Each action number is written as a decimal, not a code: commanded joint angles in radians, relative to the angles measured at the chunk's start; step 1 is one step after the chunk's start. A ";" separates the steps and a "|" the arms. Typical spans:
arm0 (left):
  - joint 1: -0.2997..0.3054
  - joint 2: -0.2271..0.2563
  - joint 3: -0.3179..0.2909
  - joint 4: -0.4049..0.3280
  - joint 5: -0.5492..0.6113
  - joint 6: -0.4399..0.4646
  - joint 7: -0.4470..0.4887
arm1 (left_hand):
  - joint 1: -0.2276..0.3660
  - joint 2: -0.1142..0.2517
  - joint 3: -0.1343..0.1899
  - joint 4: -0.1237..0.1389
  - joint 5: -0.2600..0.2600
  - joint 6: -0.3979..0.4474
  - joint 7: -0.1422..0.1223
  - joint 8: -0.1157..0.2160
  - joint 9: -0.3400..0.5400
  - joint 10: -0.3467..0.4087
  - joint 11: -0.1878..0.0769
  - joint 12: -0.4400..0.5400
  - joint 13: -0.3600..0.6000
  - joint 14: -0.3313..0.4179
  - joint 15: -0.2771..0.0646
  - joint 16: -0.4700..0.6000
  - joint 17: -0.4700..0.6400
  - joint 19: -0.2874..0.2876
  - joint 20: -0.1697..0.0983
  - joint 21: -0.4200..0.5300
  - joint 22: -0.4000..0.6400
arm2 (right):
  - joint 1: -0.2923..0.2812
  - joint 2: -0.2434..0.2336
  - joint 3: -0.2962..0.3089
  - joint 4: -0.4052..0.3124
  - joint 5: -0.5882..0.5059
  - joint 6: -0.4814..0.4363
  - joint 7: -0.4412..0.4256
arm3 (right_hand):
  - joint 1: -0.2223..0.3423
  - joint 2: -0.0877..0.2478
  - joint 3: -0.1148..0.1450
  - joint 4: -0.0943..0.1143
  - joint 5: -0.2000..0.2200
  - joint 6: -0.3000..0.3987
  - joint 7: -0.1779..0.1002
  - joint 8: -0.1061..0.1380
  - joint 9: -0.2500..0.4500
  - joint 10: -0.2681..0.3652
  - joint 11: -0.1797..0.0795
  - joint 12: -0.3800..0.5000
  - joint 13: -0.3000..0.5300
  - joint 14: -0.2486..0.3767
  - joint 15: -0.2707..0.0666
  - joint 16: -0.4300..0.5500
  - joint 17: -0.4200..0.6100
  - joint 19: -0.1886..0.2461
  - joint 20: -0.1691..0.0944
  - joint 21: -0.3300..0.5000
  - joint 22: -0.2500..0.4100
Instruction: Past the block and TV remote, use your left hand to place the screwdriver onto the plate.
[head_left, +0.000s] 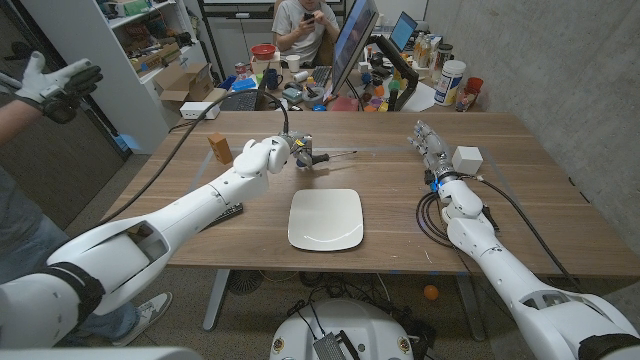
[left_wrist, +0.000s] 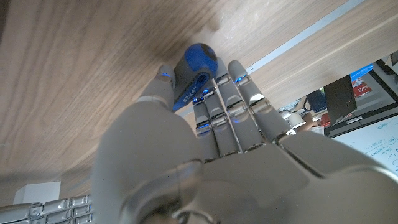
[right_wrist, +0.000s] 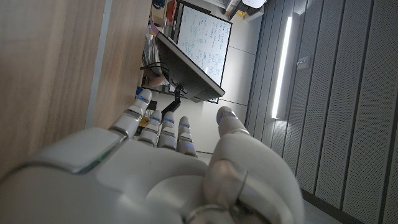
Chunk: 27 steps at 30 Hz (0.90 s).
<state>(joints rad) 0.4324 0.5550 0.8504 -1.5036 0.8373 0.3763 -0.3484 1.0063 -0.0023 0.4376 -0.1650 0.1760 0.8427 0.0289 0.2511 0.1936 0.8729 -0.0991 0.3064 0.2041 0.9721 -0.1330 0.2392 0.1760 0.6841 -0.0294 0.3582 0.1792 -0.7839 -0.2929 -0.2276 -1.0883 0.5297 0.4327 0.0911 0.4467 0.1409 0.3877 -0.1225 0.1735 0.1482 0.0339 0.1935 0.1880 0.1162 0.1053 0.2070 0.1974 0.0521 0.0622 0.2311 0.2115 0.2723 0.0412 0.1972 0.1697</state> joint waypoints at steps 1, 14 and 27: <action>0.034 0.053 -0.044 -0.106 -0.064 -0.057 -0.006 | 0.085 0.059 0.027 -0.008 0.008 -0.018 0.004 -0.012 0.005 -0.006 0.012 -0.014 0.003 -0.019 0.002 -0.006 0.011 -0.018 0.002 -0.007 0.005 | -0.013 -0.013 -0.005 -0.047 -0.017 -0.015 -0.029 | -0.001 -0.005 -0.005 -0.002 0.002 0.006 -0.006 0.003 0.004 0.011 -0.002 -0.001 0.003 0.008 -0.002 -0.004 0.003 0.001 0.002 -0.004 0.003; 0.082 0.127 -0.100 -0.240 -0.096 -0.112 -0.049 | 0.095 0.061 0.019 -0.006 0.007 -0.034 0.008 -0.023 0.006 -0.025 0.017 -0.027 0.005 -0.036 0.007 -0.010 0.015 -0.036 0.007 -0.015 0.005 | -0.031 -0.019 -0.012 -0.095 -0.033 -0.023 -0.063 | -0.002 -0.005 -0.007 -0.003 0.003 0.007 -0.005 0.003 0.004 0.011 0.000 -0.001 0.003 0.010 -0.002 -0.004 0.003 -0.001 0.002 -0.004 0.003; 0.125 0.182 -0.146 -0.301 -0.117 -0.156 -0.081 | 0.105 0.062 0.001 -0.003 0.006 -0.097 0.018 -0.051 0.008 -0.075 0.035 -0.056 0.011 -0.098 0.035 -0.029 0.018 -0.080 0.021 -0.035 0.007 | -0.068 -0.023 -0.015 -0.154 -0.043 -0.030 -0.107 | -0.001 -0.003 -0.008 -0.004 0.003 0.007 -0.005 0.003 0.004 0.012 -0.002 -0.001 0.003 0.011 -0.001 -0.004 0.003 0.000 0.001 -0.003 0.003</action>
<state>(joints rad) 0.5180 0.6867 0.7440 -1.7408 0.7421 0.2669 -0.4055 1.0497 0.0095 0.4451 -0.1653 0.1866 0.7566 0.0456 0.2037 0.1994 0.8045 -0.0696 0.2545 0.2119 0.8825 -0.1002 0.2141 0.1929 0.6154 -0.0070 0.3282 0.1841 -0.8229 -0.3106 -0.2394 -1.1913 0.4980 0.4094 0.0202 0.4468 0.1409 0.3836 -0.1267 0.1735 0.1482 0.0340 0.1935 0.1880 0.1161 0.1052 0.2070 0.1974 0.0520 0.0622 0.2311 0.2114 0.2724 0.0411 0.1972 0.1697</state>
